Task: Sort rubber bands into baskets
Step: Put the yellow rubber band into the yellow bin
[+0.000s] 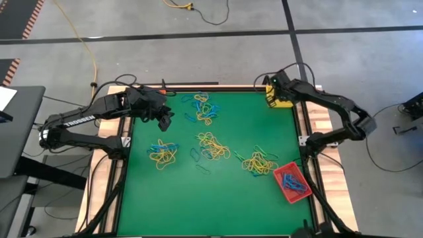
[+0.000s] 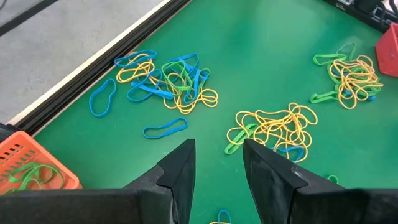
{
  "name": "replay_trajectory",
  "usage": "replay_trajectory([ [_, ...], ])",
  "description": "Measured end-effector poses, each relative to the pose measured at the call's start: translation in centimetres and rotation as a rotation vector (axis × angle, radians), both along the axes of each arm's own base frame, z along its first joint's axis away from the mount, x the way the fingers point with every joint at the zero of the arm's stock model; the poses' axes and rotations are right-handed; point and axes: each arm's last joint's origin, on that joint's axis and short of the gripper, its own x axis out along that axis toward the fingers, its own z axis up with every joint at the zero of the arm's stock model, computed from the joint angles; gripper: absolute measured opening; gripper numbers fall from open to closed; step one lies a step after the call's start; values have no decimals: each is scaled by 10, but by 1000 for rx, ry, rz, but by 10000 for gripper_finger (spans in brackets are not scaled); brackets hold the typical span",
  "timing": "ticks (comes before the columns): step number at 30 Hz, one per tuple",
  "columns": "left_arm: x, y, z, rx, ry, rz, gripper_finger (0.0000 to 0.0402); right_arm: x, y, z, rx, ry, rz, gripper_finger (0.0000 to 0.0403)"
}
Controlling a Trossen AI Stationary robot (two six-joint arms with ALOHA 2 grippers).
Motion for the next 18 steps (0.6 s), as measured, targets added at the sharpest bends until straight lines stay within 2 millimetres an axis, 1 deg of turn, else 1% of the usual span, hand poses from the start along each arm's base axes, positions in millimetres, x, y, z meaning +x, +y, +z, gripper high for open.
replay_trajectory([
  [5, 0, 0, 0, 0, 0, 0, 124, 3, -6, -14, 50, 36, -5, 26],
  [11, 0, 0, 0, 0, 0, 0, 124, 6, -9, -27, 88, 56, -15, 77],
  [14, 0, 0, 0, 0, 0, 0, 124, 7, -9, -26, 82, 46, -16, 108],
  [18, 0, 0, 0, 0, 0, 0, 124, 7, -5, -16, 48, 20, -4, 143],
])
